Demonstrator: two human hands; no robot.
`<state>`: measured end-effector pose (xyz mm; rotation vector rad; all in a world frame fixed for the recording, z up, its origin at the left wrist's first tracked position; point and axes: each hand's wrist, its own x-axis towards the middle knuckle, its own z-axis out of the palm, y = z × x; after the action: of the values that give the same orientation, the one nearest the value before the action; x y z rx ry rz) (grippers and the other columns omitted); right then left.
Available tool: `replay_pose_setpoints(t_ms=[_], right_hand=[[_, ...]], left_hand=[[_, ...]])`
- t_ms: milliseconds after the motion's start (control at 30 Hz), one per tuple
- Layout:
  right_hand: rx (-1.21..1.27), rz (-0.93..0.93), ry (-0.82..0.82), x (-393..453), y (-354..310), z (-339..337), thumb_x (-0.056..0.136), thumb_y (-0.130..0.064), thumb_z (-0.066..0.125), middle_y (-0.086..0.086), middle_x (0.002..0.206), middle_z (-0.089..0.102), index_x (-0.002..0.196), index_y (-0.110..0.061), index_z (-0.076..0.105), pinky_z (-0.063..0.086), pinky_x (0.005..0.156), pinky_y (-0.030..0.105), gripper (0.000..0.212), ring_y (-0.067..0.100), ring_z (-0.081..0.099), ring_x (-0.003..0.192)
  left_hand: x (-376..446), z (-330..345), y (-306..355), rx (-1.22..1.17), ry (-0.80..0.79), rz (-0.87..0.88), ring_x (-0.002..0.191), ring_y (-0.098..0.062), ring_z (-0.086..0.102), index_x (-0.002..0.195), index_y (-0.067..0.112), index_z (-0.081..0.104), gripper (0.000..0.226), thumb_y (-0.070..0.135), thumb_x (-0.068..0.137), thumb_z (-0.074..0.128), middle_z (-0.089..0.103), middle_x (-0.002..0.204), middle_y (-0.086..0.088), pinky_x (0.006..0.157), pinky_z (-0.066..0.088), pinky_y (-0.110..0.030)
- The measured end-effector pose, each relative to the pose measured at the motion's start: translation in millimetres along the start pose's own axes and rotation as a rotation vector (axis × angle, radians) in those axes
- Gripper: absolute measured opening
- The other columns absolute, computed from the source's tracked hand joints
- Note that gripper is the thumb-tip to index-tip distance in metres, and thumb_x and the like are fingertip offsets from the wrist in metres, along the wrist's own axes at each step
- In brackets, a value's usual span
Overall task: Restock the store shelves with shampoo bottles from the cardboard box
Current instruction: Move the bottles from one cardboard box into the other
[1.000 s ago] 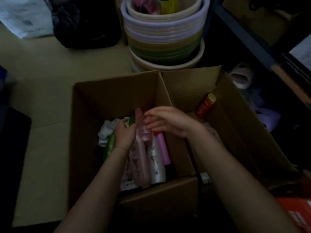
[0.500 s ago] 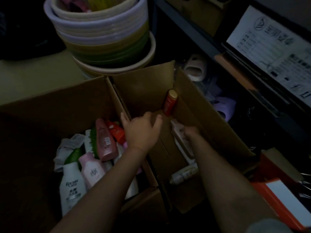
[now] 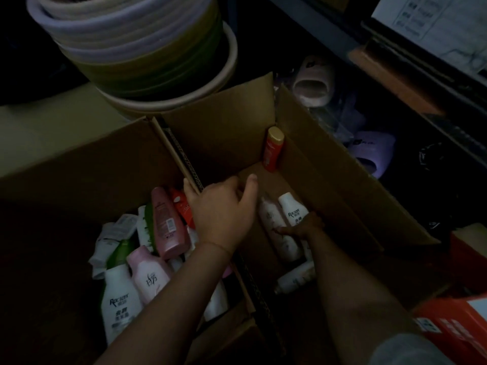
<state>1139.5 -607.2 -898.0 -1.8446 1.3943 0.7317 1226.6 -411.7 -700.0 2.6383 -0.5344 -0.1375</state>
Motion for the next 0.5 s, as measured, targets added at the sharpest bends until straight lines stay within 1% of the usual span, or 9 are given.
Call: replay_pose_setpoints(t_ms=[67,133,200,267,333,433,500], right_hand=[[-0.025,-0.019,0.034,-3,-6,5,0.044,-0.064,0.089,0.016,0.159,0.014,0.154,-0.010,0.005,0.030,0.114,0.051,0.148,0.035,0.020,0.145],[0.048,-0.068,0.077,-7,-11,14,0.046,-0.055,0.092,0.014,0.155,0.027,0.152,-0.014,0.017,0.037,0.110,0.047,0.136,0.033,0.031,0.141],[0.118,-0.113,0.086,-13,-18,26,0.054,-0.041,0.093,0.012,0.152,0.035,0.151,-0.013,0.023,0.041,0.108,0.044,0.123,0.032,0.037,0.138],[0.211,-0.142,0.054,-17,-25,35,0.064,-0.029,0.091,0.012,0.146,0.043,0.149,-0.009,0.027,0.044,0.104,0.039,0.108,0.030,0.044,0.133],[0.304,-0.138,0.001,-18,-28,40,0.067,-0.029,0.089,0.013,0.138,0.051,0.145,-0.007,0.035,0.047,0.102,0.038,0.097,0.028,0.053,0.126],[0.521,-0.086,-0.074,-16,-17,44,0.076,-0.028,0.083,0.016,0.133,0.056,0.138,-0.006,0.048,0.047,0.102,0.044,0.074,0.032,0.056,0.120],[0.654,-0.033,-0.086,-16,-9,46,0.075,-0.025,0.084,0.019,0.123,0.063,0.130,-0.004,0.056,0.053,0.093,0.047,0.064,0.034,0.064,0.107]], left_hand=[[1,1,2,0.003,0.011,-0.004,0.088,-0.018,0.065,0.074,0.023,0.063,0.068,0.066,0.086,0.011,0.066,0.070,0.005,0.121,0.004,-0.052],[1,2,3,0.009,0.011,-0.009,0.088,-0.018,0.065,0.073,0.023,0.062,0.066,0.066,0.087,0.013,0.065,0.070,0.005,0.121,0.004,-0.051],[1,2,4,0.006,0.015,-0.013,0.087,-0.019,0.065,0.071,0.024,0.061,0.061,0.064,0.089,0.019,0.064,0.069,0.005,0.121,0.004,-0.050],[0,2,3,0.009,0.017,-0.019,0.087,-0.019,0.065,0.071,0.023,0.061,0.059,0.062,0.090,0.021,0.065,0.069,0.004,0.121,0.005,-0.051],[0,2,3,0.008,0.026,-0.023,0.086,-0.019,0.066,0.072,0.022,0.063,0.060,0.061,0.090,0.021,0.065,0.069,0.003,0.121,0.005,-0.051],[0,0,3,-0.014,0.029,-0.026,0.085,-0.019,0.065,0.071,0.022,0.062,0.055,0.058,0.093,0.026,0.064,0.068,0.004,0.121,0.004,-0.051],[0,-1,4,-0.026,0.029,-0.029,0.085,-0.017,0.064,0.072,0.022,0.063,0.053,0.057,0.094,0.028,0.061,0.067,0.006,0.121,0.004,-0.051]])
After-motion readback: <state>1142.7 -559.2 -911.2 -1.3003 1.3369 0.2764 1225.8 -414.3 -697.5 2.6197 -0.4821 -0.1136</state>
